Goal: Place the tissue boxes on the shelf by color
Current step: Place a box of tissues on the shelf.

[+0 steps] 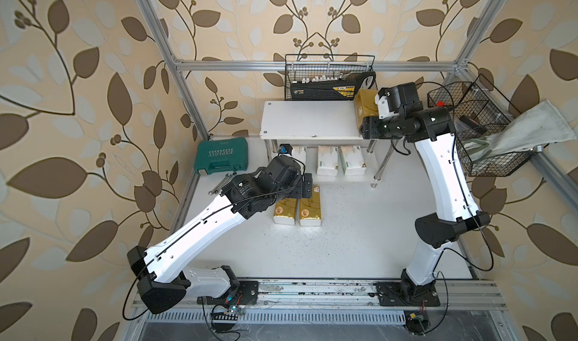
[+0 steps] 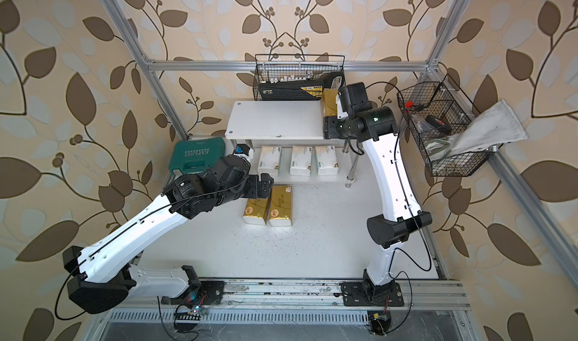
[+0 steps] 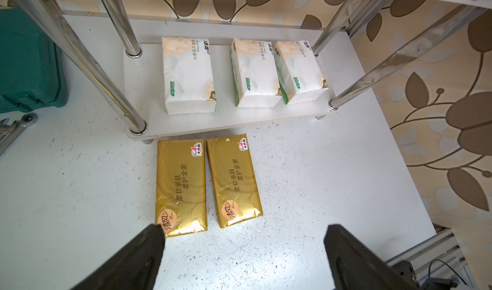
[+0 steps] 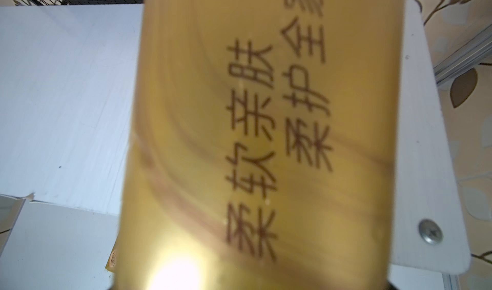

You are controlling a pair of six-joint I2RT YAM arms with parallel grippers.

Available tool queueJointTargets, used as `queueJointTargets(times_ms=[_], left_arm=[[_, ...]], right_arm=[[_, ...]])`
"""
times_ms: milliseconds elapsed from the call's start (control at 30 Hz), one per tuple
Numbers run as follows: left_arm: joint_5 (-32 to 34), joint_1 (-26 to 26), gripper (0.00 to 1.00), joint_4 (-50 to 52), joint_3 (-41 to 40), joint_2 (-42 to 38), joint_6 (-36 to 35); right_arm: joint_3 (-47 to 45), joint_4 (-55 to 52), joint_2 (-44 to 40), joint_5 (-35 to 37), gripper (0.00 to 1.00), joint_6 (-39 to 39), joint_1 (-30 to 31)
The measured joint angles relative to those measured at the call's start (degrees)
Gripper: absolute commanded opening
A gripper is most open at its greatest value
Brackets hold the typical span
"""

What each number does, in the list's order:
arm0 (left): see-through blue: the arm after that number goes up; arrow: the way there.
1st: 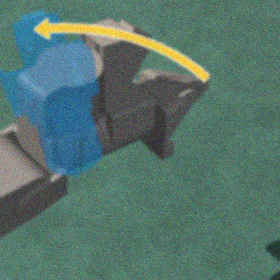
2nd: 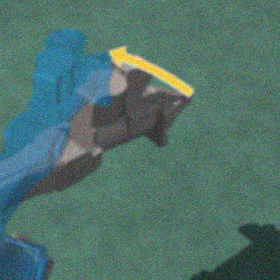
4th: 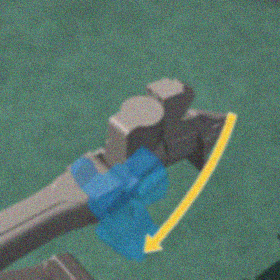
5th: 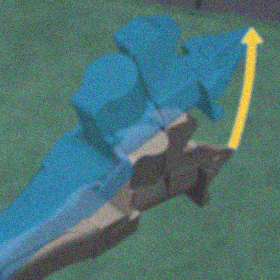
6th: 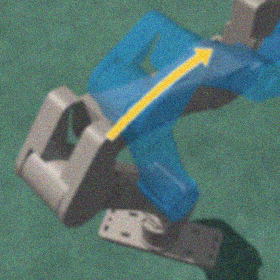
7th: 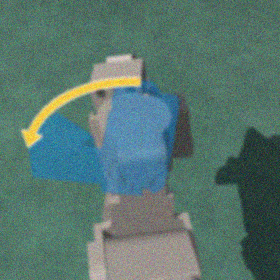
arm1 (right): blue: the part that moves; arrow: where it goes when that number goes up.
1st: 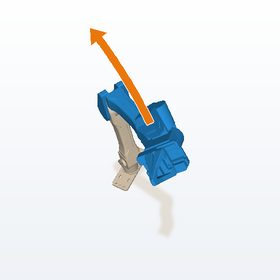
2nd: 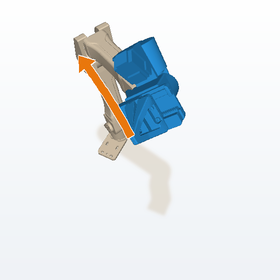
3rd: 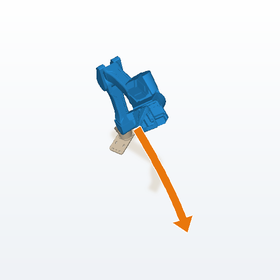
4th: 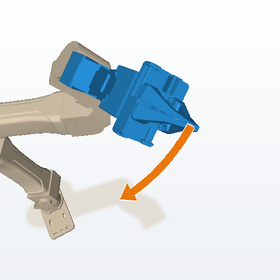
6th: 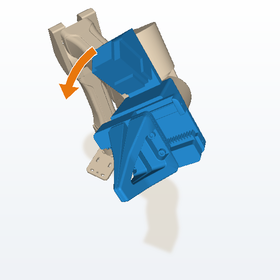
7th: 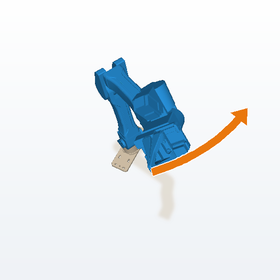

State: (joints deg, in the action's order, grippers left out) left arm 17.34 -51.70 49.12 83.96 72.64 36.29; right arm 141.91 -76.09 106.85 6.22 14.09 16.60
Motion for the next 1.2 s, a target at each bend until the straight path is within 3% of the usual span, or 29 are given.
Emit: queueJointTargets(times_ms=[400,533,1200], left_arm=[[-0.04,0.0,0.99,-0.37,-0.98,-0.59,0.48],[-0.09,0.0,0.99,-0.68,-1.64,-1.01,1.01],[-1.33,0.0,0.99,-0.92,-2.62,-1.07,1.73]], right_arm=[[1.66,2.34,2.6,1.73,0.81,-0.46,0.0],[0.85,2.89,2.62,1.88,0.99,-0.44,0.0],[-5.7,6.01,-7.91,2.34,0.99,0.07,3.02]])
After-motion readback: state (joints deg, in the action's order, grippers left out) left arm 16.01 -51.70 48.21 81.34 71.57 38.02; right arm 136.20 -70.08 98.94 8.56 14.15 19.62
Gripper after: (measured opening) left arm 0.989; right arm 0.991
